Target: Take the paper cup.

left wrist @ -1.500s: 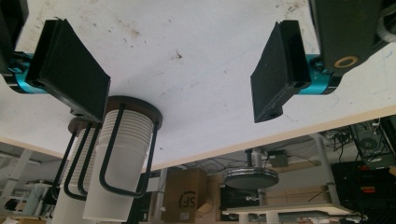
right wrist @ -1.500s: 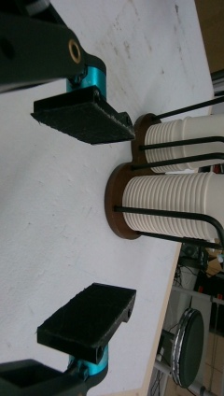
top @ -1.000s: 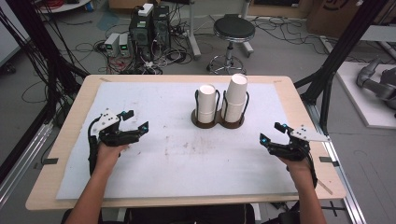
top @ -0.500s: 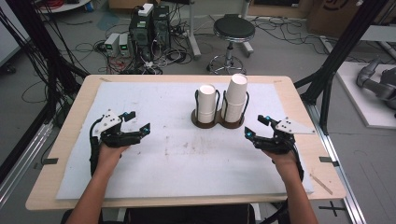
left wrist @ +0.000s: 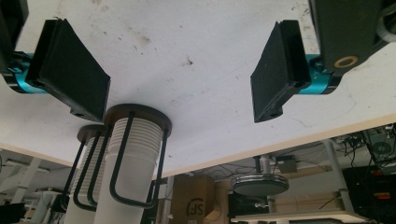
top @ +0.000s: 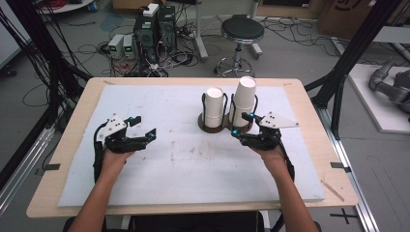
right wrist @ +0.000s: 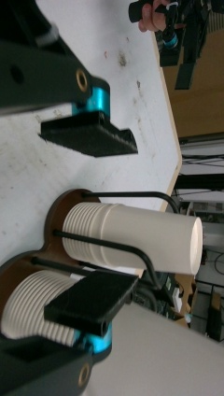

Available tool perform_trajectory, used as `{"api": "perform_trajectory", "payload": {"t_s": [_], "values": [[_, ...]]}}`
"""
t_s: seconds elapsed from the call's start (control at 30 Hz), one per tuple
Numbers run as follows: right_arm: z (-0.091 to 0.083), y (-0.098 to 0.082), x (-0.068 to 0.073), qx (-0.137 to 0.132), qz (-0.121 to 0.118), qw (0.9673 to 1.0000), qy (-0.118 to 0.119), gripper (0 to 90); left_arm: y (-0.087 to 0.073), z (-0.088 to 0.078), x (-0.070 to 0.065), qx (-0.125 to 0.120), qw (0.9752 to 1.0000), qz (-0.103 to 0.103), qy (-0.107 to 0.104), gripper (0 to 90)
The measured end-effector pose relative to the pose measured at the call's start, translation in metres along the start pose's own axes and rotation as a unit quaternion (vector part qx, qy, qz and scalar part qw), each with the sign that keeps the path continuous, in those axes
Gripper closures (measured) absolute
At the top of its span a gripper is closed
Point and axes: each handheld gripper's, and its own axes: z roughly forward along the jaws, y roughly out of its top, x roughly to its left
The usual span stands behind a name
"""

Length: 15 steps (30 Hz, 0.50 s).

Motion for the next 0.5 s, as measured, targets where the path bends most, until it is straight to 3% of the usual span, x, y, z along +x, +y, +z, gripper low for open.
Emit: {"api": "perform_trajectory", "payload": {"t_s": [0.5], "values": [[0.043,-0.003,0.001,0.011,0.014,0.9998,-0.008,73.1,-0.001,0.002,0.0,0.002,1.0,-0.001,-0.002,19.9]]}}
